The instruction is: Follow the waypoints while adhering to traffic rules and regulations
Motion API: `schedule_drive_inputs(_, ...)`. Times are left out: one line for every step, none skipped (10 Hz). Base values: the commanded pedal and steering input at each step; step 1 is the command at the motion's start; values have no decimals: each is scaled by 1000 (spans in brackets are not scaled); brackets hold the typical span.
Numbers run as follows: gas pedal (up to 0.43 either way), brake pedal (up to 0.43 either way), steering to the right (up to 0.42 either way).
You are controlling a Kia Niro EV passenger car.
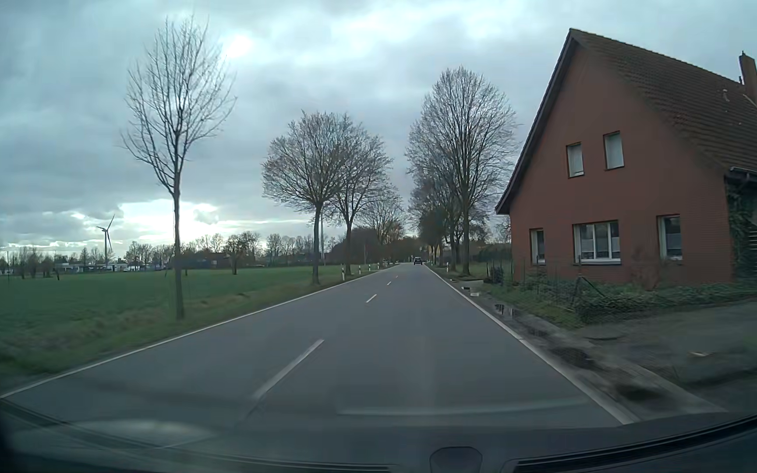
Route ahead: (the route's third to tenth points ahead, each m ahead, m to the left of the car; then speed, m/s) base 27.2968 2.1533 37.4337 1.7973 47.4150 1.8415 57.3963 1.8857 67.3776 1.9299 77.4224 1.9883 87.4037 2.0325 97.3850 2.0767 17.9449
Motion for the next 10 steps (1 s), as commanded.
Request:
schedule_drive_inputs(138,0,3)
schedule_drive_inputs(138,0,3)
schedule_drive_inputs(138,0,3)
schedule_drive_inputs(150,0,3)
schedule_drive_inputs(157,0,3)
schedule_drive_inputs(157,0,3)
schedule_drive_inputs(157,0,3)
schedule_drive_inputs(157,0,3)
schedule_drive_inputs(157,0,3)
schedule_drive_inputs(157,0,3)
